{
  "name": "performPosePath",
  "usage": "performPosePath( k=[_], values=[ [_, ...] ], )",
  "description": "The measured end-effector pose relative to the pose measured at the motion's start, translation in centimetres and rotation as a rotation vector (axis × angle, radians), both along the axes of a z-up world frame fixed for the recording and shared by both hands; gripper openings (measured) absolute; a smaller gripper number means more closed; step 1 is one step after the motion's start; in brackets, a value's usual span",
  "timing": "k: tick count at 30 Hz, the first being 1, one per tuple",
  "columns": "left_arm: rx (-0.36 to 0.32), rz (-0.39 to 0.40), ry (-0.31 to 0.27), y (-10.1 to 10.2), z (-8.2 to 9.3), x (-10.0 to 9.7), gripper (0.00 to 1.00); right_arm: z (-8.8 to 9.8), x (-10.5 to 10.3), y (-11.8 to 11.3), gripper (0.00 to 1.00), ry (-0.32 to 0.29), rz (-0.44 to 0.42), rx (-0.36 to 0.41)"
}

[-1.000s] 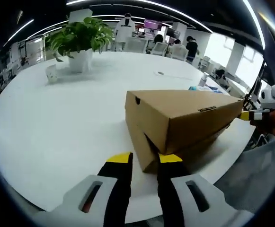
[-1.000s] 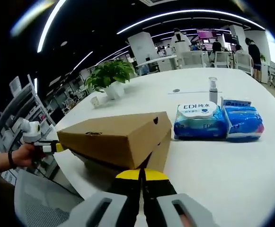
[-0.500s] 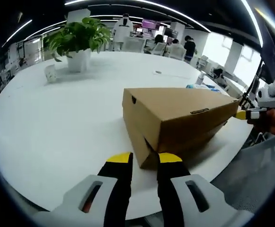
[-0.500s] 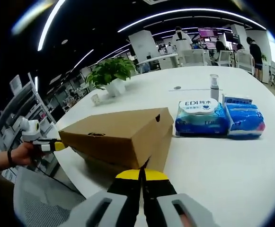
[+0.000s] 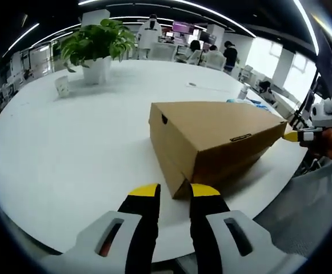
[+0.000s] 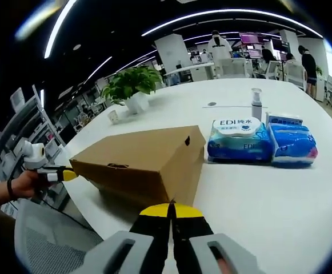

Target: Operate the shoe box by opening the lid, removing the specified soft item, and placing it in the target area until the item is outside and the box remains undamaged.

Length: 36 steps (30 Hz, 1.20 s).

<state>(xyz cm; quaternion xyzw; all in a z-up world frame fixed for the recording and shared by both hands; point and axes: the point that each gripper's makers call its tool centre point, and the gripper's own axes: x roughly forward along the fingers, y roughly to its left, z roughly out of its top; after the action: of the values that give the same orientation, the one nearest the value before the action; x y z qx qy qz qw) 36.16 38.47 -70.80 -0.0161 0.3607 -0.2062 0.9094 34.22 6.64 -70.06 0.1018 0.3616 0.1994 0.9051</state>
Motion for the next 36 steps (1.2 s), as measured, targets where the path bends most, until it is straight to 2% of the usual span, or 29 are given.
performPosePath(
  k=[2,8,13,18,26,30,36],
  values=[
    [-0.010,0.021,0.022,0.6,-0.2,-0.2,0.18,0.0,-0.1,-0.3,0.00,0.000,-0.006,-0.002],
    [-0.044,0.074,0.015,2.2,0.3,-0.2,0.19,1.0,0.3,-2.0,0.00,-0.014,-0.044,0.007],
    [-0.098,0.105,-0.006,2.7,1.9,0.4,0.26,2.1,1.1,-2.3,0.12,-0.043,-0.047,0.036],
    [-0.128,0.079,-0.027,1.2,3.4,0.8,0.35,2.8,1.7,-1.3,0.26,-0.052,-0.022,0.066],
    [-0.153,0.058,-0.021,-0.3,3.6,1.8,0.40,3.0,2.4,0.0,0.31,-0.037,-0.036,0.135],
    [-0.147,0.050,-0.018,-1.0,4.0,1.9,0.45,2.8,2.6,0.4,0.35,-0.027,-0.035,0.145],
    [-0.143,0.037,-0.003,-2.2,4.2,2.1,0.46,2.5,2.8,1.0,0.39,-0.009,-0.038,0.156]
  ],
)
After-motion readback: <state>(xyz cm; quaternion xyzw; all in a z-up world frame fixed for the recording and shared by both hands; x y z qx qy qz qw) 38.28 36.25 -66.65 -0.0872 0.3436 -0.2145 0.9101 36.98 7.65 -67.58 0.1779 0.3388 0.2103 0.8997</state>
